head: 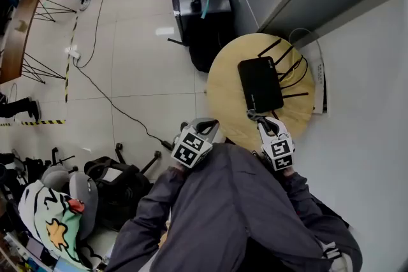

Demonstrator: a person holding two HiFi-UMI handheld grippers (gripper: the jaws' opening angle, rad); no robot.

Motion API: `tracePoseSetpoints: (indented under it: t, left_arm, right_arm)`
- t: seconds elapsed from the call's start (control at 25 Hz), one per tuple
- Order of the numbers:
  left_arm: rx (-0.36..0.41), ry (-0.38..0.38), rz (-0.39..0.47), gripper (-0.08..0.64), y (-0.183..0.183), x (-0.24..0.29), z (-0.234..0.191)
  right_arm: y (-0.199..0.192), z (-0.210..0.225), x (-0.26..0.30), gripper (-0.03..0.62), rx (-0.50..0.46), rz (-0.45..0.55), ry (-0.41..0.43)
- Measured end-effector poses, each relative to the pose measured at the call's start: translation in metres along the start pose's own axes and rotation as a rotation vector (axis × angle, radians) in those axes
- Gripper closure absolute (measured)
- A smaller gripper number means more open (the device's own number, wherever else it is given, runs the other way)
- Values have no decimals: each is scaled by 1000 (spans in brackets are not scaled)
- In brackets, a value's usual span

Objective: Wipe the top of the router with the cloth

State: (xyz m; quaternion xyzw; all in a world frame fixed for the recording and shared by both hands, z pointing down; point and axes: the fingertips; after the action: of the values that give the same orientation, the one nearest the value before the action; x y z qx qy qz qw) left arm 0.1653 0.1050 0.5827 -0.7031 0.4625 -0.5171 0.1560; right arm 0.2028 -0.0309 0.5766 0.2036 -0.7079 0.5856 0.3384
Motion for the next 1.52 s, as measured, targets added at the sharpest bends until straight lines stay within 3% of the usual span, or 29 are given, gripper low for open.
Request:
tracePoseSetpoints:
  t: [0.24,0.48,0.72,0.88,1.0,1.16,1.4,1.52]
  left_arm:
    - [-47,-5,54,560,-8,-58,-51]
    - [-115,75,129,560,-24,-108,-106]
    - [-158,107,148,560,-27,-127,-143]
    - [-132,117,156,560,-11,-125,-173]
    - [-106,82,101,560,7,-118,-195]
    - [-14,24,48,560,53,-104,-228]
    - [126,-143,-71,560,109,-45,-246]
    - [236,-295,-158,560,120,-18,-239]
  right_arm:
    - [43,-45,44,558,-47,-33,9]
    - [93,-94,82,558,-140,-26,85]
    - [130,-108,124,558,-154,-22,138]
    - [147,-107,157,558,-155,-10,153]
    - [162,-93,183,558,-107,-8,141]
    - [174,-57,206,558,4,-14,80]
    - [145,14,221,558,152,-64,-67]
    - [118,20,213,558,278,-109,-184]
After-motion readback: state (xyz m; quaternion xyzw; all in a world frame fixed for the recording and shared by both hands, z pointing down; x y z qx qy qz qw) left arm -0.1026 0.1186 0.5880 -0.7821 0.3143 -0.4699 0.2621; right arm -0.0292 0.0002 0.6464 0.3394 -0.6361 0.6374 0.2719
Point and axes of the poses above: the fingertips, and each gripper's own axes: x forward along the fingers, z to its right, y out of its top, and after that the axes turned 4 degrees about -y, right-handed
